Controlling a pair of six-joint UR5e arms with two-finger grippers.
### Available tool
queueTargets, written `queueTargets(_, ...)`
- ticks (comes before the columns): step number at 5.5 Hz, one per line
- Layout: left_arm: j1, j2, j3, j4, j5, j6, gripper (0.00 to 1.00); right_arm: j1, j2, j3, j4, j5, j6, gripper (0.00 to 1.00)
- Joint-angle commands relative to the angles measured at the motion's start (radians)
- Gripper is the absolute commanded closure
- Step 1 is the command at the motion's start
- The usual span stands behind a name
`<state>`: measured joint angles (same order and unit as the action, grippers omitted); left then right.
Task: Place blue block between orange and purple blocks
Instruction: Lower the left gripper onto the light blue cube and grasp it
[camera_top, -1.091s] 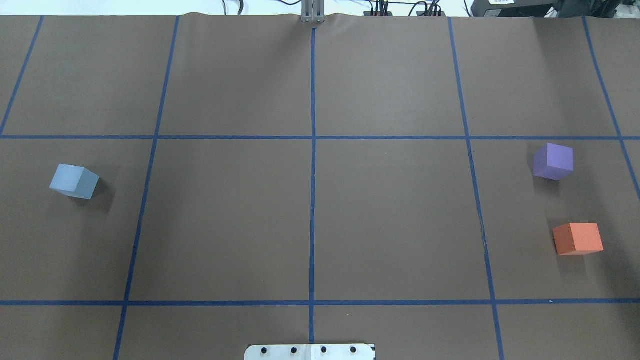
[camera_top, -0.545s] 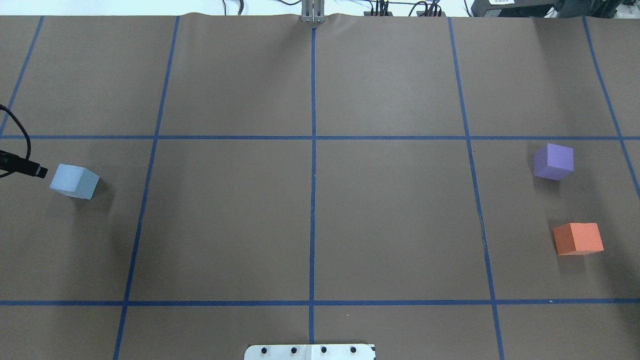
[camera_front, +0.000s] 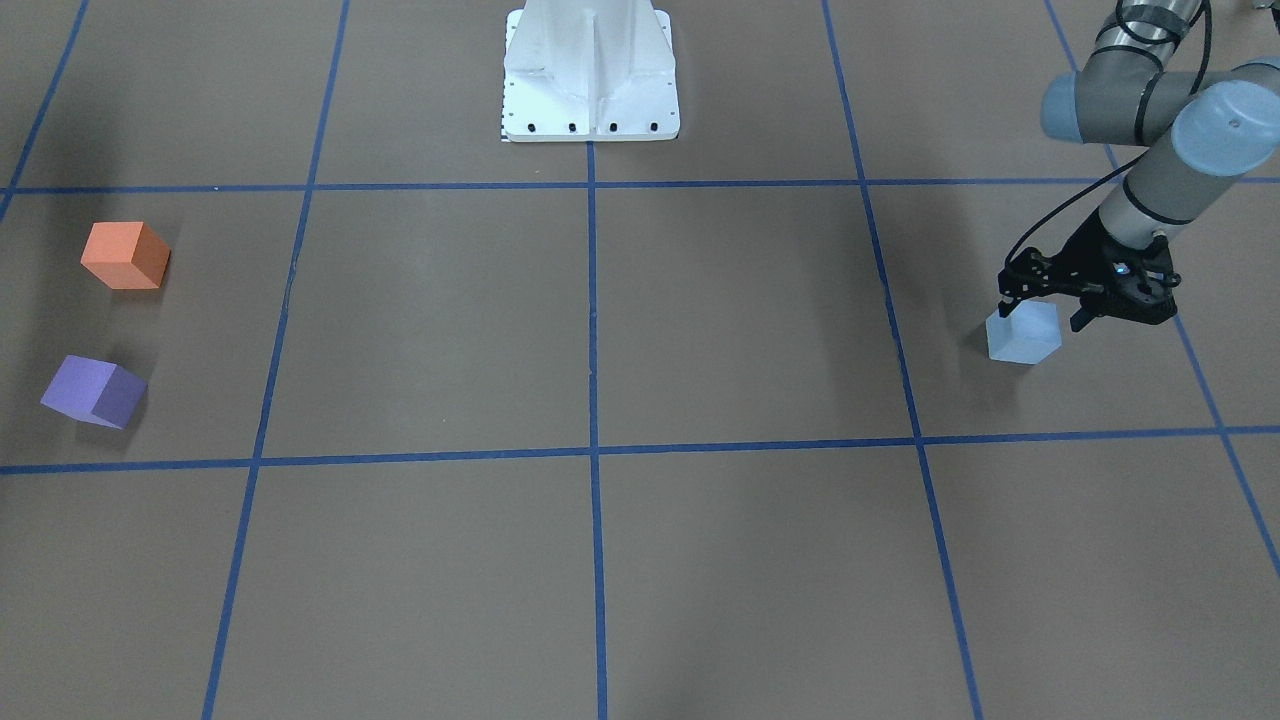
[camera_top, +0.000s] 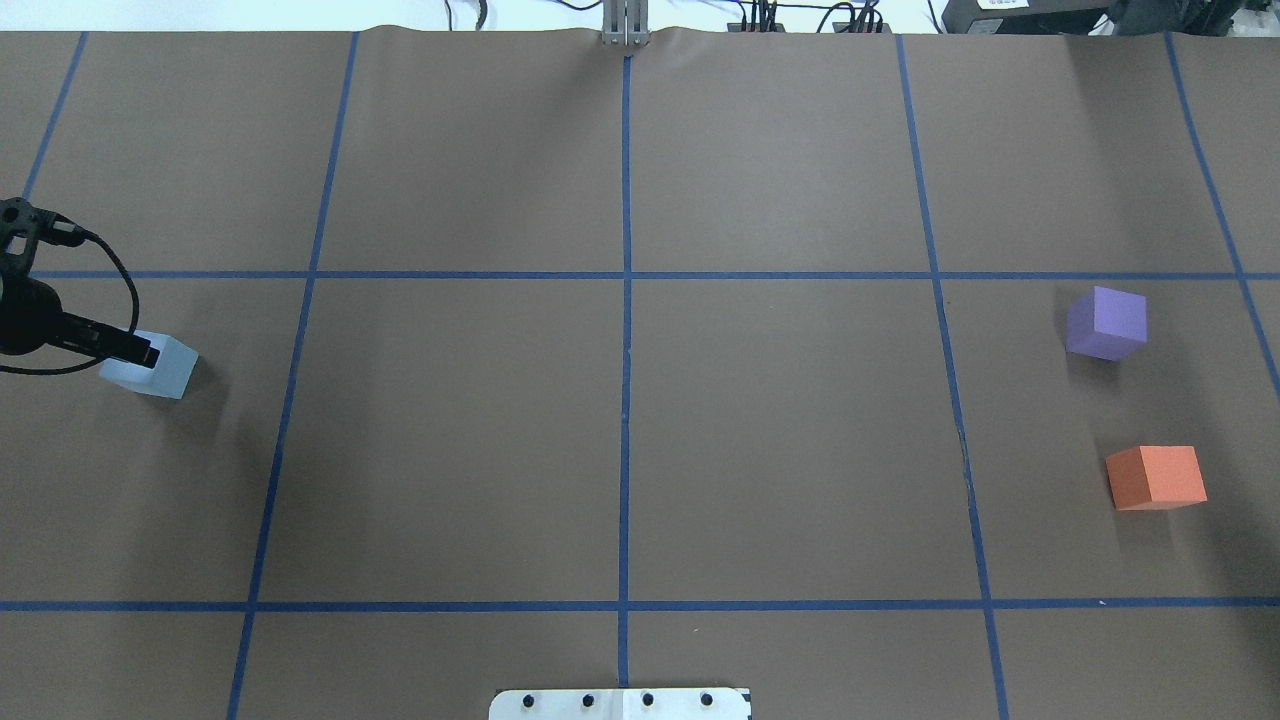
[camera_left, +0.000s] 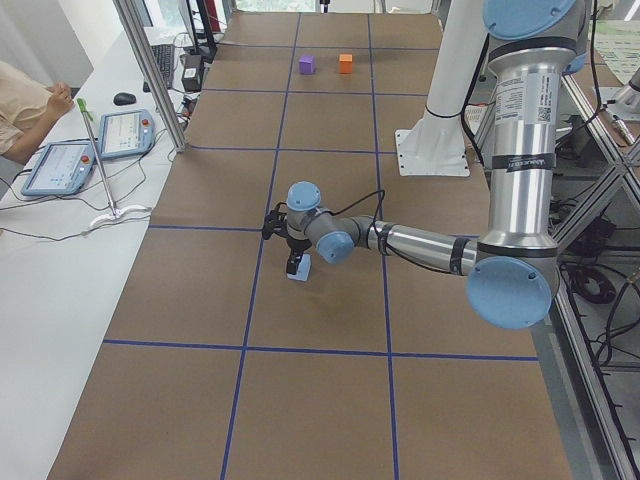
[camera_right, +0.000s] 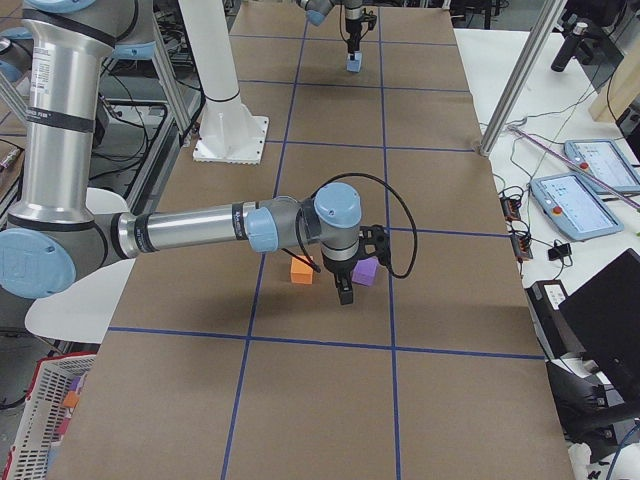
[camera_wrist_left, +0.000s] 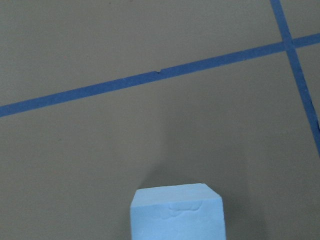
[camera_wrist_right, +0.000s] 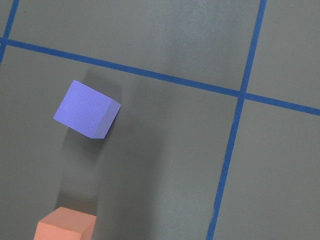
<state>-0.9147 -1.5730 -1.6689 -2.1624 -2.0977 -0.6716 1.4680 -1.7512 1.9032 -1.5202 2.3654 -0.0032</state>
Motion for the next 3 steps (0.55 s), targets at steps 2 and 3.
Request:
queueTargets(2,0.046,-0.044,0.087,0.001,0.048,-0.011,0.48,0.0,-0.019,0.0,0.0,-0.002,-0.003,0.0)
queueTargets(3,0.047,-0.035,0.086,0.001,0.05,-0.007,0.77,0.0,-0.021,0.0,0.0,-0.002,-0.003,0.0)
